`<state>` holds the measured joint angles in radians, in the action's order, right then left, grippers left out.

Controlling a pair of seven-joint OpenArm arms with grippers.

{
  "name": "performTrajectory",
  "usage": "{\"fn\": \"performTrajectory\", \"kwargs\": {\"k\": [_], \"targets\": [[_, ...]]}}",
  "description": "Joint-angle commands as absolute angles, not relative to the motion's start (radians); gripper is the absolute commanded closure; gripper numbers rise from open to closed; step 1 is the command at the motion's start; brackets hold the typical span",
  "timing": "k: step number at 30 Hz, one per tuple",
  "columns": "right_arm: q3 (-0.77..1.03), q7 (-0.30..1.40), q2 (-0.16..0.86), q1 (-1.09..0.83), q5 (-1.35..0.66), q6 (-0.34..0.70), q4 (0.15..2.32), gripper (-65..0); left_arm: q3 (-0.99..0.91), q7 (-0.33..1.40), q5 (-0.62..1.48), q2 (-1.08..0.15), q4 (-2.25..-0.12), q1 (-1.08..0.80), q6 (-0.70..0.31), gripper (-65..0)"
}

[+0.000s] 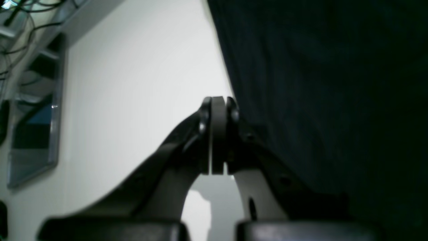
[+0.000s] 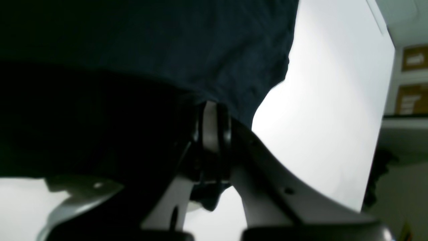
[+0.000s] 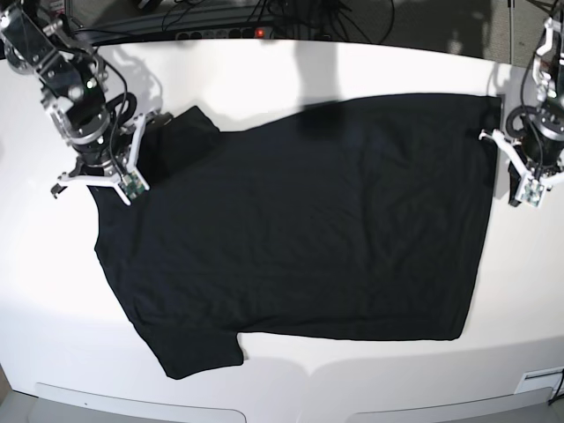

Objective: Fold the T-shirt properly
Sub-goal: 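Regrasp the shirt edges with both grippers near the sleeves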

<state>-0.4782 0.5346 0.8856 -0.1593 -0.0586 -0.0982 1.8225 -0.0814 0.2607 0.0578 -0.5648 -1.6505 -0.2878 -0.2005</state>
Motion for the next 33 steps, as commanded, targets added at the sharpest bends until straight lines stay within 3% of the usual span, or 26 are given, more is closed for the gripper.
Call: {"fn": "performTrajectory", "kwargs": {"k": [1, 14, 18, 21, 23, 25, 30, 33], "targets": [[-0.466, 0.506, 0.900, -0.129, -0.056, -0.111, 1.813, 0.0, -0.090, 0.237, 0.062, -0.582, -1.655, -0.269, -0.204, 0.0], [-0.469, 0.450, 0.783, 0.088, -0.235, 0.035, 1.532, 0.0, -0.090, 0.239, 0.088, -0.582, -1.615, -0.233, -0.214, 0.0], [-0.479, 0.450, 0.756, 0.117, -0.244, 0.059, 1.476, 0.0, -0.090, 0.324, 0.114, -0.582, -1.617, -0.243, -0.227, 0.0], [-0.479, 0.449, 0.745, 0.121, -0.248, 0.079, 1.450, 0.0, -0.090, 0.451, 0.113, -0.583, -1.617, -0.247, -0.332, -0.6], [-0.479, 0.449, 0.745, 0.121, -0.248, 0.103, 1.448, 0.0, -0.090, 0.525, 0.114, -0.582, -1.617, -0.247, -0.432, -14.1], [-0.479, 0.449, 0.745, 0.121, -0.247, 0.105, 1.448, 0.0, -0.090, 0.572, 0.113, -0.583, -1.617, -0.248, -0.477, -22.4], [-0.479, 0.450, 0.745, 0.121, -0.247, 0.105, 1.448, 0.0, -0.090, 0.602, 0.093, -0.583, -1.649, -0.274, -0.617, -22.8], [-0.479, 0.450, 0.745, 0.121, -0.247, 0.105, 1.448, 0.0, -0.090, 0.519, 0.015, -0.583, -1.729, -0.342, -0.698, -22.8]]}}
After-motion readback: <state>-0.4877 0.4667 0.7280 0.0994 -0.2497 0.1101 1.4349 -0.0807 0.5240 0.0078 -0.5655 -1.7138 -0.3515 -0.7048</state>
